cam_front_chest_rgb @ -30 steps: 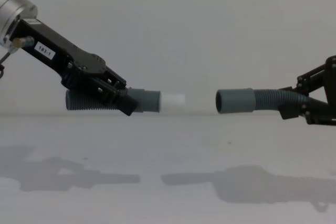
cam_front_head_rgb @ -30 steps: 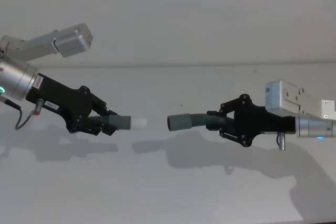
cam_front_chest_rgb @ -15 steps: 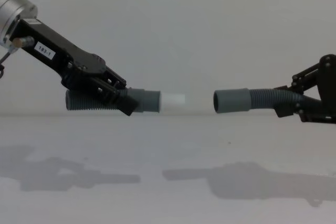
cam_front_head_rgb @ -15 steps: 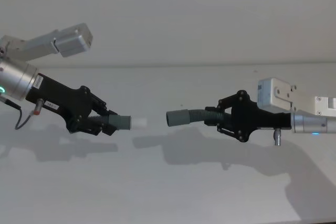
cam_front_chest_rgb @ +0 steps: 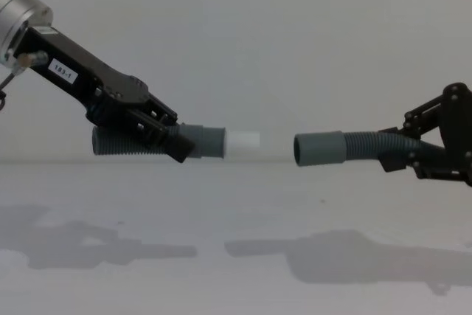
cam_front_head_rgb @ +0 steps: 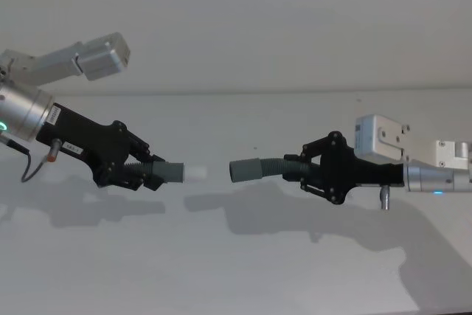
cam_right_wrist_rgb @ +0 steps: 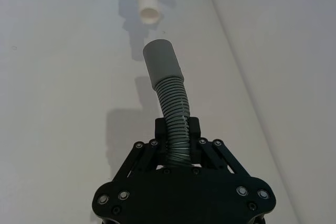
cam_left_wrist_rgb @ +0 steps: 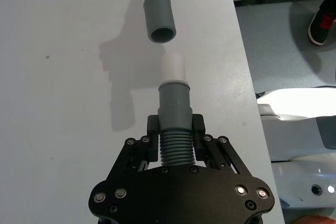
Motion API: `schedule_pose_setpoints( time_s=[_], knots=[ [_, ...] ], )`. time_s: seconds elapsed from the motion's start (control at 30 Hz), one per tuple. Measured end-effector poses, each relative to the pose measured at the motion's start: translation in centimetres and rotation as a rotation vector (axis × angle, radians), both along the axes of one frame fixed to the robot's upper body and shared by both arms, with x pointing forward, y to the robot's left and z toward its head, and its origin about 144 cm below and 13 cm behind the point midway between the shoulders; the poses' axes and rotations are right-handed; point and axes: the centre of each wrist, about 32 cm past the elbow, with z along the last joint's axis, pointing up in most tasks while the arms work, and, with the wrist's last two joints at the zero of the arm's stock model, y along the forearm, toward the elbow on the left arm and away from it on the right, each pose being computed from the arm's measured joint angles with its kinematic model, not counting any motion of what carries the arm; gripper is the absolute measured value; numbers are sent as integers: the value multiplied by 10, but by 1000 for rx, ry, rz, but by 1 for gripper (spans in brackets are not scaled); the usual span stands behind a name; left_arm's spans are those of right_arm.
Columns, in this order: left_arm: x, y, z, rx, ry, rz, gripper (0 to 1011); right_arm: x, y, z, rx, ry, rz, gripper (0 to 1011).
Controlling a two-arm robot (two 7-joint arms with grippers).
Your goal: Use both hands to pick up one end of the pipe from the table, align the ends, and insert them.
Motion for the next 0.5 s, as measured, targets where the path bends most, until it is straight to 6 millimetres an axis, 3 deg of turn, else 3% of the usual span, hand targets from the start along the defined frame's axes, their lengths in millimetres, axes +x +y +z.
schedule_pose_setpoints(
  time_s=[0.5],
  knots=[
    [0, 0, 0, 0, 0, 0, 335, -2, 7, -2, 22, 8, -2, 213]
  ],
)
